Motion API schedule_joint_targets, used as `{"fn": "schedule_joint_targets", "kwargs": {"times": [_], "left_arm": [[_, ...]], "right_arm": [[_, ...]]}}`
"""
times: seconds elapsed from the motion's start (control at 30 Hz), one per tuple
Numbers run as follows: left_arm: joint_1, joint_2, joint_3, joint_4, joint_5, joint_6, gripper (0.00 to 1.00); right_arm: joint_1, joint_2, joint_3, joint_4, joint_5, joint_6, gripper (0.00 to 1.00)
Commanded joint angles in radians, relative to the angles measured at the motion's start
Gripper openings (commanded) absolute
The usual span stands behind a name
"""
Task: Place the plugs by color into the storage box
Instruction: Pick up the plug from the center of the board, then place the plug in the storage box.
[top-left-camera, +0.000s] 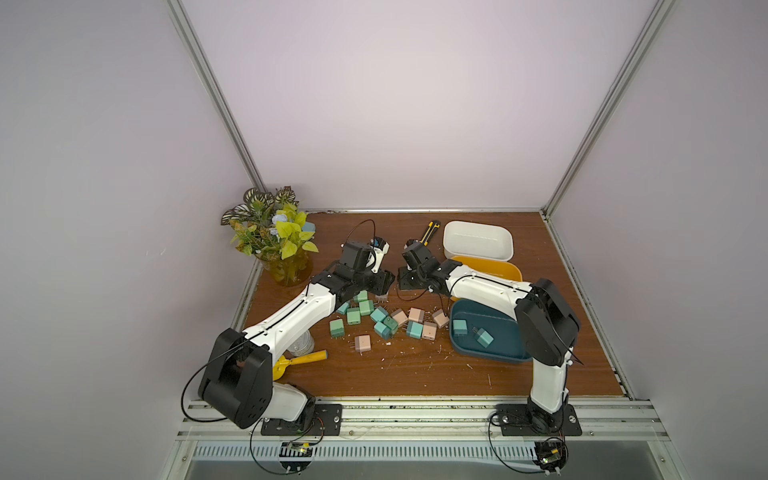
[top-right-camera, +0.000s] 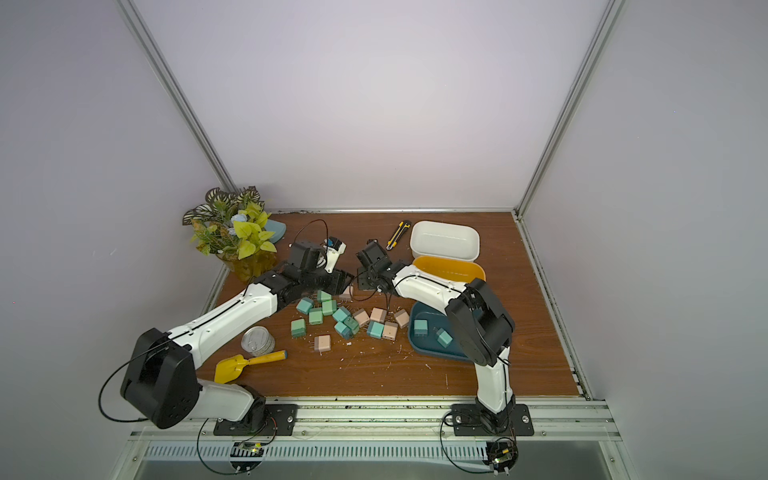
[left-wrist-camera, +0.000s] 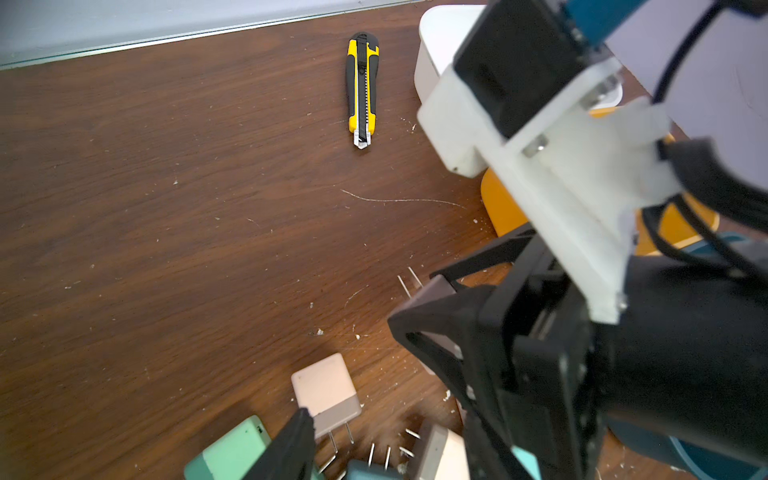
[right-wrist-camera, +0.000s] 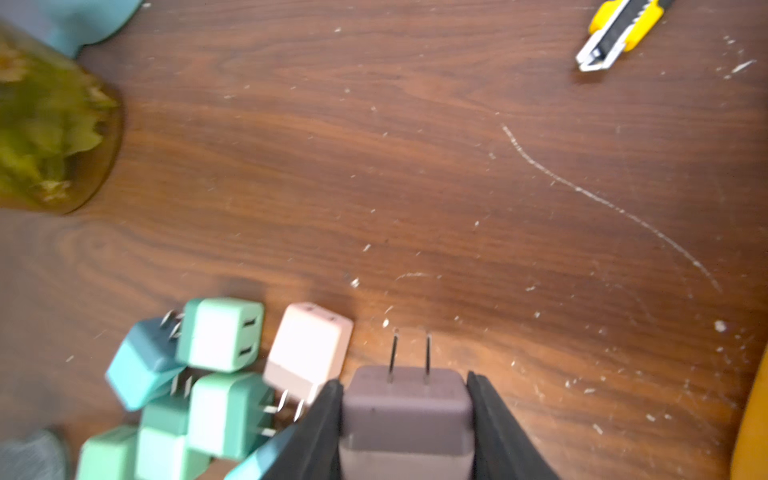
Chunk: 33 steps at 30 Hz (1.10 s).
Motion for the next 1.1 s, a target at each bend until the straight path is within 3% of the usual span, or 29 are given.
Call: {"fn": "schedule_joint_targets", "kwargs": {"times": [0.0,0.2,0.43,0.73,1.07], "left_arm": [[0.009,-0.023,-0.005,0.0,0.005,0.001,0.59],[0.009,-0.01,-0.005,-0.005,0.017,-0.002,0.59],[0.009,-0.004,-0.004,-0.006,0.023,-0.005,0.59],[0.009,-0.016,-0.02,0.02,0.038,-0.004,0.59],[0.006,0.002,-0.031,0.052,0.135,-0.032,0.59]], "right_arm": [[-0.002,-0.038,-0.033,0.05,-0.067,0.016,0.24],[0.002,-0.057,-0.063,0.083,-0.123,-0.012,0.0],[0.001,-0.111,-0.093,0.098,-0.103,-0.026,0.0],[-0.015,-0.241,-0.11,-0.022,0.075,-0.103,0.0],[-0.117,-0.38,-0.228,-0.07,0.216,-0.119,0.0]]}}
